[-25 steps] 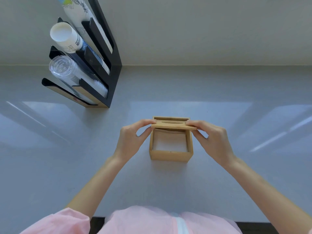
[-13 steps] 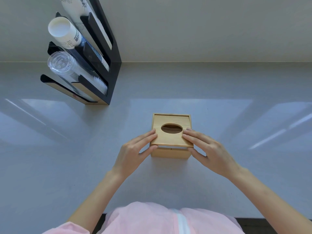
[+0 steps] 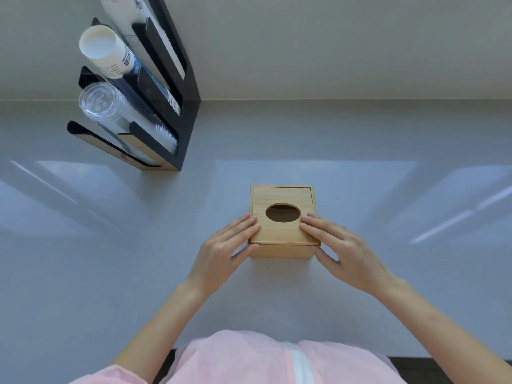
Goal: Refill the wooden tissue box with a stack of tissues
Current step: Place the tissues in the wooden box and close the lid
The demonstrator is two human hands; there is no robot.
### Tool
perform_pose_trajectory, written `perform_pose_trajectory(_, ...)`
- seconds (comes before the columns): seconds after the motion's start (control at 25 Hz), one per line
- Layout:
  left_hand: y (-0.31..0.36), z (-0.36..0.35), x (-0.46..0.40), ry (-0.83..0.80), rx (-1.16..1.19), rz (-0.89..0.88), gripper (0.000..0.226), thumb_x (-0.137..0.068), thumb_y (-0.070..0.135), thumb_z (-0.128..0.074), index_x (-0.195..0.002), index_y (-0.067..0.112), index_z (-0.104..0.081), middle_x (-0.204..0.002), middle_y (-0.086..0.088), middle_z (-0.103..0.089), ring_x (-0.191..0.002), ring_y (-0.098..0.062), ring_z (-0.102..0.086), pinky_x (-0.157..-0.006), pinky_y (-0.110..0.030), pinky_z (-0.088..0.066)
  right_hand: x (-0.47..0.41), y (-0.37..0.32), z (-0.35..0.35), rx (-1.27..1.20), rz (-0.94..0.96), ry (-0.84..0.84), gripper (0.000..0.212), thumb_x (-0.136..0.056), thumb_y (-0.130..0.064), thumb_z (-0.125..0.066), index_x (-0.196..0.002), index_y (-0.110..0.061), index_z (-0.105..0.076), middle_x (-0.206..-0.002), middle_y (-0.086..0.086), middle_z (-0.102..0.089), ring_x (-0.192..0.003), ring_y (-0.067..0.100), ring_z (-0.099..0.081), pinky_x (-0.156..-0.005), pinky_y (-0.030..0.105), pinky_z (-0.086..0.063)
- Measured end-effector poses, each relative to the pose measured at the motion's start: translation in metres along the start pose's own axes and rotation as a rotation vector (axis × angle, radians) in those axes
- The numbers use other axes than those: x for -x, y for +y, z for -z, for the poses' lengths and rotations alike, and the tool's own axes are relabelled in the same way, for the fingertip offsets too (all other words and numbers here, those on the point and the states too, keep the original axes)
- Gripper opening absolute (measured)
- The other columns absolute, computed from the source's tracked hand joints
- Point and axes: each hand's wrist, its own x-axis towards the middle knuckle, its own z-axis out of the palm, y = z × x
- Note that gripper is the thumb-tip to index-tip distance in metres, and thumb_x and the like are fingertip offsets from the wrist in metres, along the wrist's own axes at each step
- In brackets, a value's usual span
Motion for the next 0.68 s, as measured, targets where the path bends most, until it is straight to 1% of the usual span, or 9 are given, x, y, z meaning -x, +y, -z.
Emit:
perform_pose_trajectory(0.12,0.0001,0.0010,0.0002,-0.016,0.024,0.023,0.041,-0.085,0.031,-0.051,-0.110,0.004,-0.066,-0.120,-0.010,-0.065,-0.117,-0.022,-0.054,-0.100,-0.027,-0.041,0.0002,0.0002,-0.0012,0.007,-0.008,0.001,0.040,-0.079,-0.005,-0.068,-0.119,-0.005,-0.063,-0.128,0.005,-0.061,-0.123,0.016,-0.052,-0.100,0.027,-0.043)
perform_pose_trajectory(0.2,0.0000,0.0009,-0.0003,-0.025,0.020,0.028,0.041,-0.084,0.033,-0.052,-0.111,0.004,-0.066,-0.120,-0.009,-0.065,-0.117,-0.022,-0.055,-0.099,-0.029,-0.043,0.0001,0.0001,-0.0016,0.030,-0.014,0.007,0.039,-0.079,-0.009,-0.067,-0.118,-0.007,-0.064,-0.128,0.003,-0.062,-0.122,0.014,-0.052,-0.098,0.028,-0.046)
perform_pose_trajectory(0.32,-0.0016,0.0012,-0.0008,-0.037,0.000,0.026,0.040,-0.083,0.031,-0.054,-0.111,0.005,-0.065,-0.121,-0.008,-0.065,-0.118,-0.021,-0.055,-0.097,-0.035,-0.048,-0.0011,0.0004,-0.0012,0.052,-0.014,0.015,0.036,-0.082,-0.020,-0.061,-0.116,-0.011,-0.066,-0.126,0.000,-0.063,-0.120,0.013,-0.055,-0.096,0.028,-0.046)
perform_pose_trajectory(0.4,-0.0023,0.0018,-0.0013,-0.037,-0.019,0.023,0.041,-0.082,0.031,-0.053,-0.112,0.005,-0.065,-0.121,-0.008,-0.065,-0.118,-0.020,-0.055,-0.096,-0.036,-0.049,-0.0028,0.0009,-0.0018,0.072,-0.029,0.019,0.038,-0.082,-0.026,-0.059,-0.117,-0.012,-0.065,-0.127,0.000,-0.062,-0.122,0.014,-0.054,-0.096,0.028,-0.045)
perform_pose_trajectory(0.48,-0.0023,0.0007,-0.0022,-0.051,-0.055,0.014,0.045,-0.082,0.034,-0.054,-0.117,0.006,-0.062,-0.125,-0.009,-0.062,-0.120,-0.022,-0.053,-0.097,-0.036,-0.047,-0.0037,0.0023,-0.0039,0.086,-0.066,0.013,0.044,-0.079,-0.023,-0.066,-0.121,-0.010,-0.062,-0.132,0.003,-0.059,-0.126,0.018,-0.050,-0.098,0.031,-0.044)
perform_pose_trajectory(0.56,-0.0020,-0.0019,-0.0034,-0.083,-0.088,0.015,0.050,-0.081,0.034,-0.059,-0.122,0.006,-0.057,-0.130,-0.011,-0.057,-0.124,-0.025,-0.048,-0.100,-0.035,-0.042,-0.0041,0.0036,-0.0055,0.092,-0.096,-0.014,0.051,-0.076,-0.021,-0.073,-0.123,-0.008,-0.060,-0.135,0.008,-0.055,-0.128,0.023,-0.046,-0.099,0.036,-0.042)
perform_pose_trajectory(0.6,-0.0024,-0.0031,-0.0034,-0.091,-0.099,0.015,0.051,-0.079,0.030,-0.064,-0.123,0.005,-0.056,-0.131,-0.013,-0.056,-0.125,-0.027,-0.048,-0.099,-0.035,-0.042,-0.0039,0.0040,-0.0055,0.086,-0.109,-0.028,0.053,-0.075,-0.021,-0.074,-0.125,-0.008,-0.059,-0.137,0.008,-0.054,-0.129,0.024,-0.044,-0.100,0.037,-0.041)
perform_pose_trajectory(0.68,-0.0029,-0.0044,-0.0042,-0.099,-0.120,0.018,0.051,-0.076,0.021,-0.069,-0.122,0.004,-0.057,-0.131,-0.015,-0.056,-0.122,-0.030,-0.051,-0.096,-0.038,-0.045,-0.0032,0.0048,-0.0053,0.070,-0.135,-0.050,0.055,-0.076,-0.021,-0.074,-0.127,-0.009,-0.057,-0.139,0.006,-0.052,-0.131,0.020,-0.039,-0.101,0.036,-0.039)
